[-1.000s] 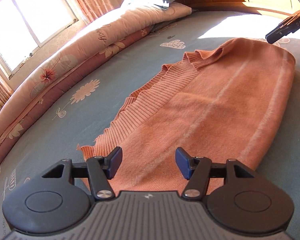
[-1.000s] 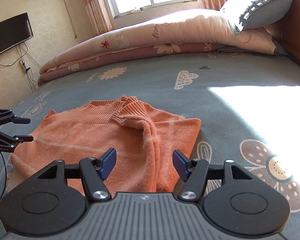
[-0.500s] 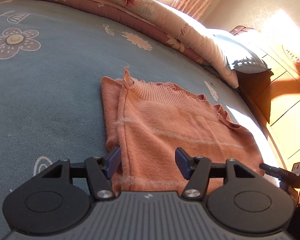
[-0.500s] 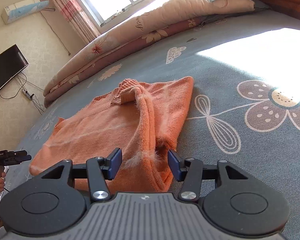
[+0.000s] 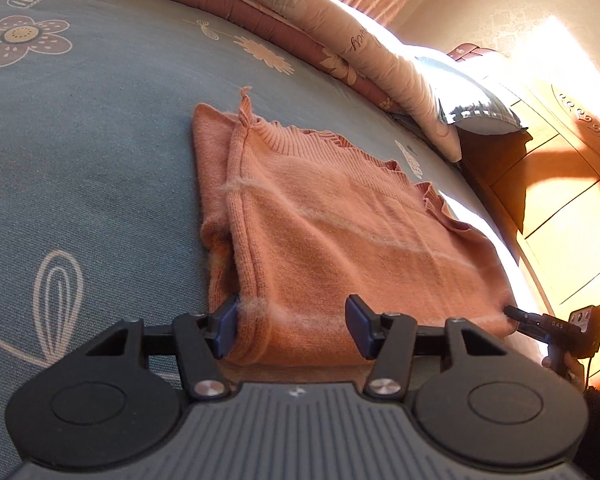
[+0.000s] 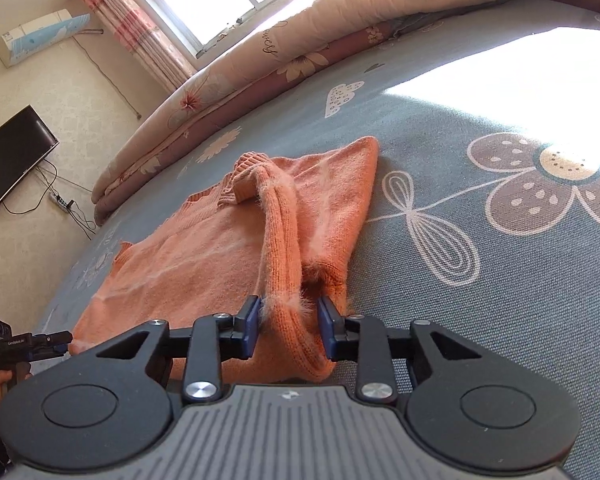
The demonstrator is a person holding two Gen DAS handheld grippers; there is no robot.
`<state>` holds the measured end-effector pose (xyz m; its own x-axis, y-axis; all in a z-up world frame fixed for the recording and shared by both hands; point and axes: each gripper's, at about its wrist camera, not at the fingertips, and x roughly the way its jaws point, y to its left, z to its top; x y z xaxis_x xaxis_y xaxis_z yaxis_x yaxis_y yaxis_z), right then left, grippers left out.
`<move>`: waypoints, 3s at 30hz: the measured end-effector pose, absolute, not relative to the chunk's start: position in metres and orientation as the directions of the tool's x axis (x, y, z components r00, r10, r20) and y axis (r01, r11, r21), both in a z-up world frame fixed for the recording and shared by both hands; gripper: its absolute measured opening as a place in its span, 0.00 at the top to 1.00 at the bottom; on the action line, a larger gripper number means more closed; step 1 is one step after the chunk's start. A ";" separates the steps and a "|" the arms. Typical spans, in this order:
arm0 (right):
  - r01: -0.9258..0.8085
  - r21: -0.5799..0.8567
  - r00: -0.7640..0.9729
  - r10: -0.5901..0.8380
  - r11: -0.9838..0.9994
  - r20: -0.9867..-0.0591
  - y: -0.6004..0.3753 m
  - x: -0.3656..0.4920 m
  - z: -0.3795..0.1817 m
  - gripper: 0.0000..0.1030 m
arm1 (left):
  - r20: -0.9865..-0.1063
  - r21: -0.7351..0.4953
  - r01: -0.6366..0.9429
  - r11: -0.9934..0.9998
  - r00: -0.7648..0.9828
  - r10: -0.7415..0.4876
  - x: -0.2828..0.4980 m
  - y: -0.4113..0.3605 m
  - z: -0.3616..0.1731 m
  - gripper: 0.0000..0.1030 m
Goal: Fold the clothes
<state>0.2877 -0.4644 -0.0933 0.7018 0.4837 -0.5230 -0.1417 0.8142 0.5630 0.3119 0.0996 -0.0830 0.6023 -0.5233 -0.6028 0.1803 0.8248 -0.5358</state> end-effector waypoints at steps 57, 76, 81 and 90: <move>-0.060 0.356 0.765 0.272 0.933 -0.584 -0.446 0.362 -0.051 0.54 | -0.637 -0.166 0.457 0.874 0.627 -0.449 0.340 -0.016 -0.045 0.35; -0.045 0.552 0.800 0.361 0.832 -0.479 -0.458 0.288 -0.054 0.79 | -0.651 -0.140 0.501 0.854 0.603 -0.461 0.318 -0.037 -0.034 0.30; -0.070 0.459 0.732 0.358 0.886 -0.580 -0.439 0.280 -0.070 0.81 | -0.681 -0.078 0.526 0.847 0.593 -0.430 0.305 -0.054 -0.048 0.29; -0.061 0.380 0.756 0.292 0.923 -0.586 -0.421 0.238 -0.053 0.72 | -0.713 -0.131 0.434 0.891 0.583 -0.389 0.283 -0.017 -0.047 0.29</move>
